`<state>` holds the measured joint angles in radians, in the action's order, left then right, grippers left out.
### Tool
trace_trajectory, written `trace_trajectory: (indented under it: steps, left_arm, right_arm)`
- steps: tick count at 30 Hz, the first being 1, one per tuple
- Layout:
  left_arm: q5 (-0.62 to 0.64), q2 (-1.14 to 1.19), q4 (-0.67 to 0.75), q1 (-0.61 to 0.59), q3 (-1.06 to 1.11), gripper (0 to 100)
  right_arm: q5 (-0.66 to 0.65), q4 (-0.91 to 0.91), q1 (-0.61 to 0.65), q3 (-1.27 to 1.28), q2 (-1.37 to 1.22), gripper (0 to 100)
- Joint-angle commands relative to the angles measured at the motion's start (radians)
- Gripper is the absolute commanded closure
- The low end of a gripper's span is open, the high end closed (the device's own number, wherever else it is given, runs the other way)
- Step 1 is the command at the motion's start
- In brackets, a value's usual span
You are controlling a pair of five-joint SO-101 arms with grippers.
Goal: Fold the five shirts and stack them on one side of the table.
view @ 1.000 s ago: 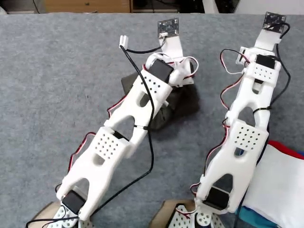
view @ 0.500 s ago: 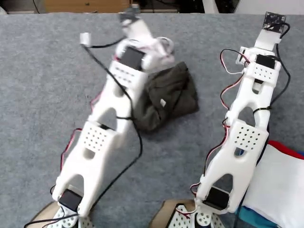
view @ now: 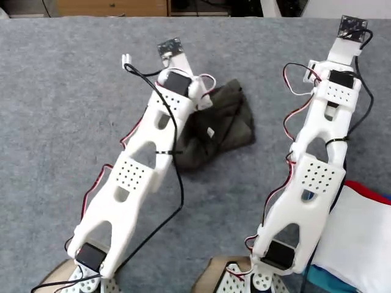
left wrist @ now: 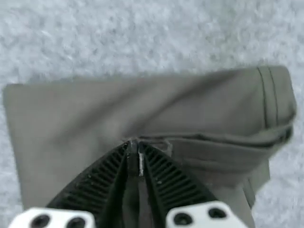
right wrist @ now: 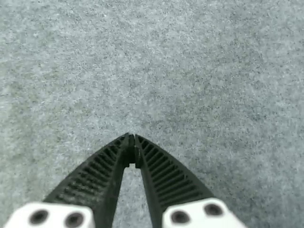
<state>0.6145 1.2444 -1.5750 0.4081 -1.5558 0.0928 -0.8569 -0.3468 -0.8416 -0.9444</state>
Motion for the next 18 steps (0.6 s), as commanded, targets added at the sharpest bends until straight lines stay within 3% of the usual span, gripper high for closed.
trace_trajectory:
  steps: [1, 7, 13, 18]
  left_arm:
    - [-0.003, -0.019, -0.028, 0.055, -0.052, 98]
    - [-0.003, -0.008, -0.091, 0.164, -0.095, 98]
    - [0.052, -0.019, -0.046, 0.198, -0.120, 98]
    - [0.064, -0.044, -0.071, 0.256, -0.118, 98]
  right_arm:
    - [0.008, 0.021, -0.012, -0.053, 0.007, 99.3]
    - [0.008, 0.023, -0.018, -0.054, 0.007, 99.3]
    - [0.015, 0.043, -0.044, -0.053, 0.007, 99.3]
    - [0.133, 0.051, -0.088, -0.053, 0.007, 99.3]
